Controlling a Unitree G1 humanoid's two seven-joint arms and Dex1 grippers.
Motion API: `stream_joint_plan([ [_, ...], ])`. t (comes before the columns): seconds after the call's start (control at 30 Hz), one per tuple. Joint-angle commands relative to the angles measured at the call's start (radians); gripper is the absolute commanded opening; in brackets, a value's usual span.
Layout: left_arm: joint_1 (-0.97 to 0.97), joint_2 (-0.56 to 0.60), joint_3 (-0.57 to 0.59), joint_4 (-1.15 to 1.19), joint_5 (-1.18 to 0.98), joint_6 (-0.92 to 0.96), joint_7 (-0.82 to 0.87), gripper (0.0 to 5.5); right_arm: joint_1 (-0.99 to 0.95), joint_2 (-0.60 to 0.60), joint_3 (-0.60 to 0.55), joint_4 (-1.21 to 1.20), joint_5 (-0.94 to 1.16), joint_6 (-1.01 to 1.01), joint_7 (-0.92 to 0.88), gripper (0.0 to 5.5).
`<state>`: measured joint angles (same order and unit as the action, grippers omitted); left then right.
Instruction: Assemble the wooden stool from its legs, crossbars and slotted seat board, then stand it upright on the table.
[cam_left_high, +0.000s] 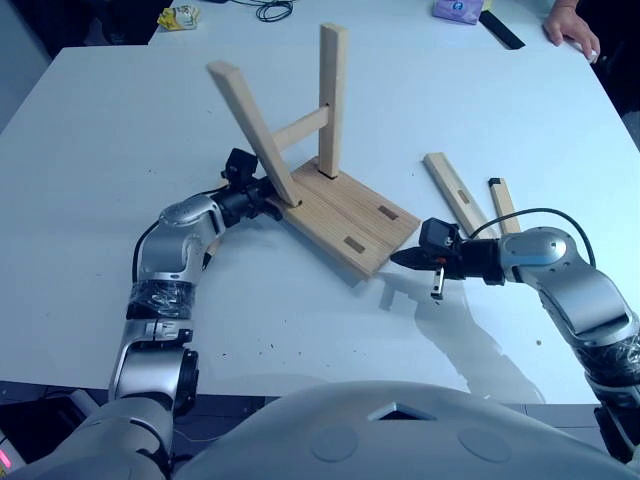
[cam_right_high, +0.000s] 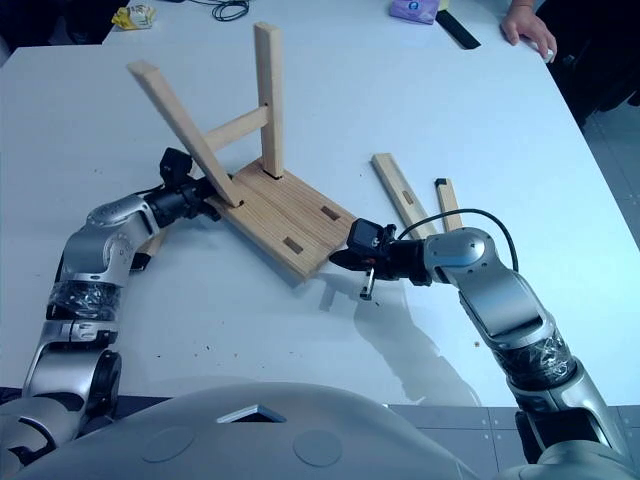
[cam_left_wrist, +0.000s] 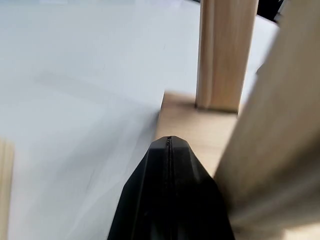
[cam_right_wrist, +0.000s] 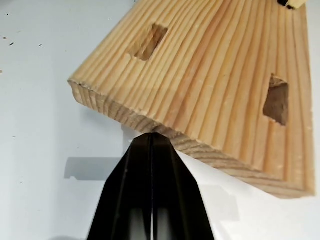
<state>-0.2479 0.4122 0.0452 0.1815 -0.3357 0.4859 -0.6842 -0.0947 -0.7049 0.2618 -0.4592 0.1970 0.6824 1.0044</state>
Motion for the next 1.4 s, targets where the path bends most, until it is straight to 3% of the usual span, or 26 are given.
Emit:
stream_joint_plan([
  [0.03, 0.057, 0.020, 0.059, -0.045, -0.014, 0.000, 0.028, 0.00, -0.042, -0.025, -0.020, 0.026, -0.001, -0.074, 0.007, 0.02],
  [0.23, 0.109, 0.032, 0.112, -0.112, -0.017, 0.004, 0.064, 0.00, -0.066, -0.083, -0.019, 0.091, -0.018, -0.190, 0.063, 0.02],
  [0.43, 0.316, 0.047, 0.220, -0.533, -0.089, 0.247, 0.205, 0.00, -0.245, 0.056, 0.012, 0.410, -0.174, -0.325, -0.138, 0.02],
  [0.6, 0.424, 0.048, 0.193, -0.789, -0.157, 0.457, 0.261, 0.00, -0.281, 0.124, 0.016, 0.613, -0.249, -0.413, -0.259, 0.02],
  [0.7, 0.400, -0.008, 0.104, -0.824, -0.181, 0.522, 0.304, 0.00, -0.287, 0.154, 0.044, 0.690, -0.299, -0.455, -0.293, 0.02],
  [0.87, 0.330, -0.116, -0.035, -0.769, -0.169, 0.538, 0.372, 0.00, -0.249, 0.134, 0.079, 0.628, -0.306, -0.459, -0.210, 0.02],
  [1.03, 0.357, -0.099, -0.092, -0.748, -0.146, 0.541, 0.383, 0.00, -0.198, 0.097, 0.088, 0.483, -0.275, -0.421, -0.106, 0.02],
  [1.17, 0.388, -0.054, -0.073, -0.758, -0.148, 0.534, 0.364, 0.00, -0.175, 0.103, 0.100, 0.434, -0.282, -0.400, -0.099, 0.02],
  [1.27, 0.388, -0.044, 0.001, -0.818, -0.220, 0.537, 0.332, 0.00, -0.166, 0.112, 0.092, 0.437, -0.294, -0.395, -0.127, 0.02],
  [1.4, 0.426, 0.052, 0.100, -0.877, -0.253, 0.534, 0.282, 0.00, -0.150, 0.097, 0.067, 0.416, -0.284, -0.383, -0.134, 0.02],
])
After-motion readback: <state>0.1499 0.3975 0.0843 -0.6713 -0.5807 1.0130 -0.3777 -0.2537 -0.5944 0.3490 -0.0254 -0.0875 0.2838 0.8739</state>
